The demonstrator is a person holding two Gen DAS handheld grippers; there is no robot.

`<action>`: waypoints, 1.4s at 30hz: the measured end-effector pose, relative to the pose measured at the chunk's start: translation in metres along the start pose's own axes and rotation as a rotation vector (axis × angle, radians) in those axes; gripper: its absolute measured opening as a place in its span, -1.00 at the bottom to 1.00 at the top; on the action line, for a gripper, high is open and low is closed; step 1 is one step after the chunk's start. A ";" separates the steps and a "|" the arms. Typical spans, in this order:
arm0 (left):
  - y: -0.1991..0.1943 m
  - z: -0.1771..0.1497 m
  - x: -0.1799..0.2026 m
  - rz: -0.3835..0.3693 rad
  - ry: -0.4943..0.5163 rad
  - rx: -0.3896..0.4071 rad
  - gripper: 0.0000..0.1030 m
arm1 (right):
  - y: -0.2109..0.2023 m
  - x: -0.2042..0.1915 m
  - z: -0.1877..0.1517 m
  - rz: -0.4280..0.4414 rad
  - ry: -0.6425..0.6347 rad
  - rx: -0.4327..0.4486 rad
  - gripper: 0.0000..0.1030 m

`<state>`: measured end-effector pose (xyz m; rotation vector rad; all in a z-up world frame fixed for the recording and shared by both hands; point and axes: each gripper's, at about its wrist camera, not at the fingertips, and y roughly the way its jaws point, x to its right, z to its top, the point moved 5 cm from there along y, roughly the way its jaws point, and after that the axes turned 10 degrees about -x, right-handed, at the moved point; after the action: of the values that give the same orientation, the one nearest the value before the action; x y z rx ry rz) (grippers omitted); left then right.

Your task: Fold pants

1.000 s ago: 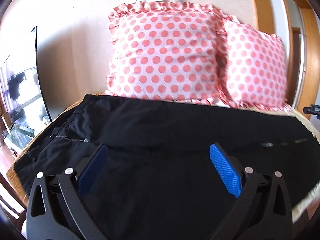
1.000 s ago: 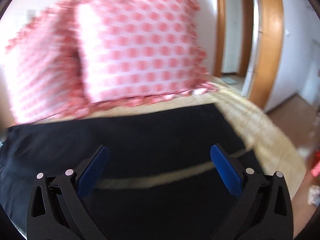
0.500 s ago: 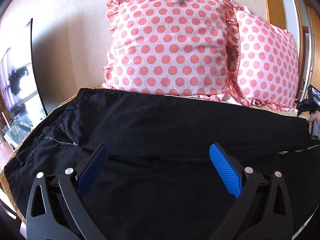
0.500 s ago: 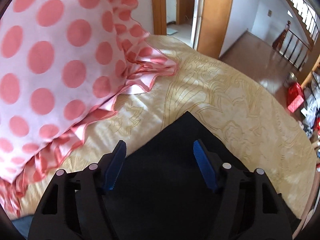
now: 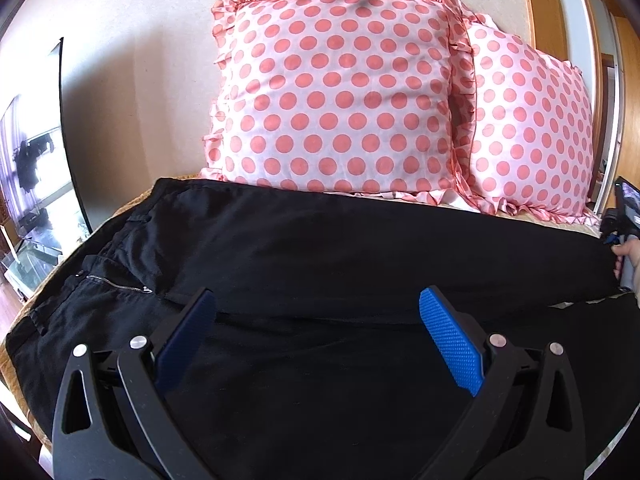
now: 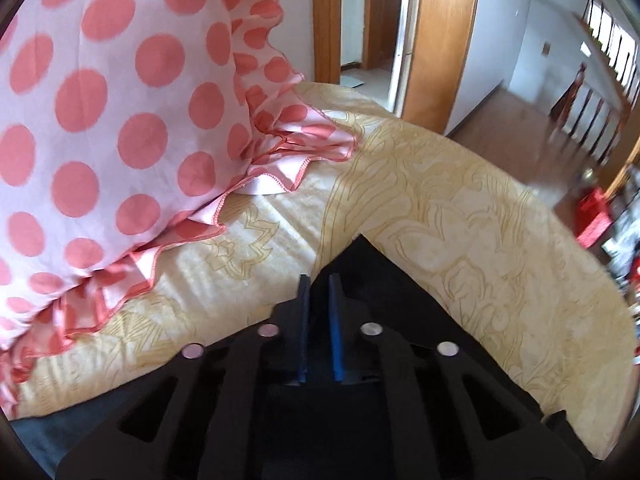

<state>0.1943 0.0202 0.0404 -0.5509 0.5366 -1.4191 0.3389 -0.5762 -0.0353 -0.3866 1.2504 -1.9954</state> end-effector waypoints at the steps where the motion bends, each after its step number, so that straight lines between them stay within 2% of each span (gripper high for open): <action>1: -0.002 0.000 -0.001 0.009 0.002 0.004 0.97 | -0.005 0.006 -0.002 0.016 0.004 0.006 -0.92; 7: -0.018 -0.004 -0.007 0.015 0.001 0.028 0.97 | -0.058 0.026 -0.031 0.145 0.002 0.068 -0.93; 13: -0.036 -0.008 -0.011 0.005 -0.009 0.051 0.97 | -0.100 0.050 -0.084 0.257 -0.027 0.093 -0.93; 17: -0.048 -0.012 -0.010 0.006 -0.004 0.071 0.97 | -0.112 0.064 -0.123 0.339 -0.033 0.064 -0.93; 21: -0.056 -0.016 -0.009 0.012 0.005 0.084 0.97 | -0.104 0.077 -0.154 0.434 0.013 -0.017 -0.93; 26: -0.058 -0.018 -0.011 0.014 0.001 0.082 0.97 | -0.096 0.093 -0.156 0.486 0.089 -0.049 -0.90; 28: -0.060 -0.019 -0.012 0.016 0.000 0.083 0.97 | -0.091 0.099 -0.153 0.533 0.147 -0.084 -0.76; 29: -0.061 -0.020 -0.013 0.018 -0.001 0.082 0.97 | -0.089 0.100 -0.152 0.547 0.168 -0.092 -0.50; 30: -0.061 -0.021 -0.013 0.018 -0.002 0.082 0.97 | -0.087 0.102 -0.151 0.559 0.184 -0.095 -0.14; 31: -0.061 -0.021 -0.013 0.017 -0.001 0.081 0.97 | -0.087 0.103 -0.151 0.569 0.203 -0.095 0.01; 37: -0.058 -0.020 -0.015 0.036 0.009 0.065 0.97 | -0.086 0.123 -0.155 0.559 0.317 -0.075 0.01; 39: -0.056 -0.020 -0.017 0.037 0.003 0.060 0.97 | -0.082 0.124 -0.153 0.534 0.300 -0.070 0.01; 42: -0.052 -0.018 -0.017 0.031 -0.004 0.049 0.97 | -0.078 0.120 -0.148 0.581 0.277 -0.083 0.00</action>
<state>0.1415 0.0322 0.0603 -0.5045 0.5042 -1.3980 0.1360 -0.5468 -0.0542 0.2101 1.4186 -1.5297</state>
